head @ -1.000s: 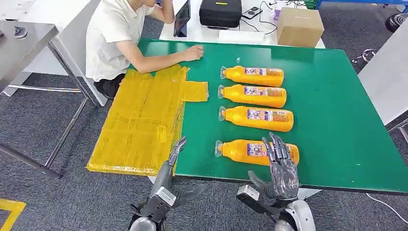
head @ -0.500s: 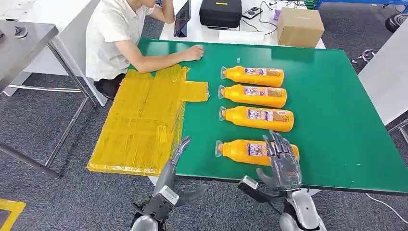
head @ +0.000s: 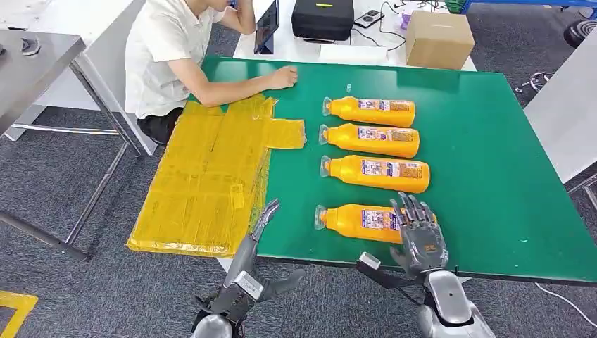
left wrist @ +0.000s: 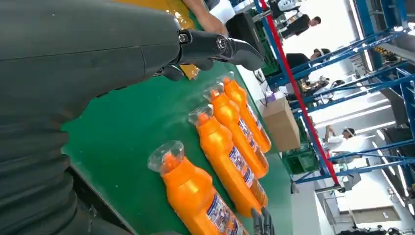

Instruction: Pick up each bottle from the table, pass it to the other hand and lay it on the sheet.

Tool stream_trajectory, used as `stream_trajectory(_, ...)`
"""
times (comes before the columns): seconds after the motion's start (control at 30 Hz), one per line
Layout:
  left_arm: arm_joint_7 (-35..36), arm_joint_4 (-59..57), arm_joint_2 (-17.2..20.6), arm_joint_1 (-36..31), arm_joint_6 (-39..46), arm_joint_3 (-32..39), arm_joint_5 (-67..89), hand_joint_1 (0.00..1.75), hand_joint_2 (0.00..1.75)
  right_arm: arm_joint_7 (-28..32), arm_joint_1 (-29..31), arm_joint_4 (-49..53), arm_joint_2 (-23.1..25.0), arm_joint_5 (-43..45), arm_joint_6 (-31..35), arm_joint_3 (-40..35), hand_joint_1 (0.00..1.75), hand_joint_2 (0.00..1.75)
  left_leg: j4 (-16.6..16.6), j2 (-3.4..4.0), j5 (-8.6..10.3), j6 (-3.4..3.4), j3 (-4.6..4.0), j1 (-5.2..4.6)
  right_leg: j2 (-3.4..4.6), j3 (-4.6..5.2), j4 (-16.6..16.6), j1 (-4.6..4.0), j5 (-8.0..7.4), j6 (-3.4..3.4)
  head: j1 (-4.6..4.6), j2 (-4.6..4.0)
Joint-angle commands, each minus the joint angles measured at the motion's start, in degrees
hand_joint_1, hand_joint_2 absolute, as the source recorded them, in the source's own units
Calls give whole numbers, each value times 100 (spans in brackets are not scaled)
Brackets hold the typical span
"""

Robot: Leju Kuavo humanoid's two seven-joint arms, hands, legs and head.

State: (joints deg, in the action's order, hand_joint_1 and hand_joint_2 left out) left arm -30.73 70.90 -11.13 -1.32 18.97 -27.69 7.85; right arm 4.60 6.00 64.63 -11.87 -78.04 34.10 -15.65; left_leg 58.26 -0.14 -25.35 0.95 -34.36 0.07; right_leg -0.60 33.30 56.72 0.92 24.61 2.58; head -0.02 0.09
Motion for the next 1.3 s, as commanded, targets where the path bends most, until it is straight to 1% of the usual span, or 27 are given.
stream_trajectory(0.03, 81, -341, 43, -194, 2, -74, 36, 0, 175, -266, 331, -474, -61, -361, -87, -378, 0, 175, -6, 11, -5, -6, 22, 5, 14, -19, -9, -5, 0, -12, 0, 0)
stream_trajectory(0.13, 96, -317, 46, -187, 13, -54, 50, 0, 175, -344, 338, -542, -58, -316, -157, -340, 0, 175, -6, 7, -5, -7, 21, 4, 10, -19, -7, -4, 1, -12, 0, 0)
stream_trajectory(0.17, 101, -298, 45, -182, 14, -48, 50, 0, 175, -370, 353, -588, -65, -323, -201, -341, 0, 175, -4, 3, -1, -3, 9, 2, 5, -7, -4, -2, 0, -6, -2, 0)
stream_trajectory(0.2, 105, -288, 48, -183, 9, -44, 51, 0, 175, -380, 360, -610, -69, -309, -210, -328, 0, 175, -6, 7, -4, -6, 21, 3, 10, -19, -9, -4, 1, -11, -2, 0)
stream_trajectory(0.4, 139, -262, 58, -179, 11, -47, 83, 0, 175, -419, 443, -824, -35, -77, -448, -203, 0, 175, -5, 5, -1, -4, 16, 3, 7, -14, -7, -4, -2, -8, -2, 0)
stream_trajectory(0.47, 162, -240, 60, -176, 5, -58, 100, 0, 175, -467, 532, -1064, -9, 146, -769, -85, 0, 175, -6, 4, -1, -5, 20, 4, 7, -19, -10, -5, -2, -10, 0, 0)
stream_trajectory(0.57, 169, -231, 62, -173, 3, -60, 103, 0, 175, -429, 547, -1110, -19, 190, -770, -71, 0, 175, -5, 1, 1, -3, 16, 2, 2, -14, -6, -2, -1, -6, 0, 0)
stream_trajectory(0.7, 169, -231, 62, -173, 3, -60, 103, 0, 175, -429, 547, -1110, -19, 190, -770, -71, 0, 175, -6, -3, 1, -4, 30, 4, -1, -30, -9, -5, -1, -9, 0, 0)
stream_trajectory(0.73, 172, -229, 65, -172, -1, -63, 104, 0, 175, -429, 564, -1155, -15, 203, -819, -75, 30, 175, -9, -2, 1, -6, 37, 6, 1, -36, -12, -7, -1, -13, -2, 0)
stream_trajectory(0.77, 186, -231, 67, -176, -5, -65, 109, 0, 175, -446, 597, -1268, -30, 255, -954, -59, 141, 175, -7, -2, 1, -5, 34, 5, 0, -33, -10, -5, -1, -11, -2, 0)
stream_trajectory(0.8, 198, -225, 69, -175, -8, -64, 117, 0, 175, -470, 633, -1410, -45, 310, -1120, -40, 175, 175, -6, 1, 0, -5, 34, 5, 2, -32, -10, -5, -2, -10, -2, 0)
stream_trajectory(1.03, 221, -173, 79, -170, -26, -62, 135, 0, 175, -313, 717, -1809, -61, 581, -1318, 72, 175, 175, -10, -15, 4, -4, 49, 7, -12, -51, -15, -7, -1, -11, 0, 0)
stream_trajectory(1.23, 230, -178, 74, -175, -73, -70, 132, 0, 175, -79, 627, -1951, -56, 935, -1575, 140, 175, 175, -10, -19, 4, -4, 65, 7, -17, -65, -19, -8, -1, -11, 0, 0)
stream_trajectory(1.27, 230, -171, 72, -180, -82, -71, 129, 0, 175, 25, 597, -1930, -48, 1032, -1547, 156, 175, 175, -9, -19, 4, -4, 66, 7, -19, -66, -17, -7, 0, -8, 0, 0)
stream_trajectory(1.3, 225, -154, 70, -178, -83, -60, 110, 0, 175, 463, 520, -1829, 61, 1571, -1612, 350, 175, 175, -6, -16, 1, -3, 69, 7, -16, -65, -15, -7, 1, -7, -2, 0)
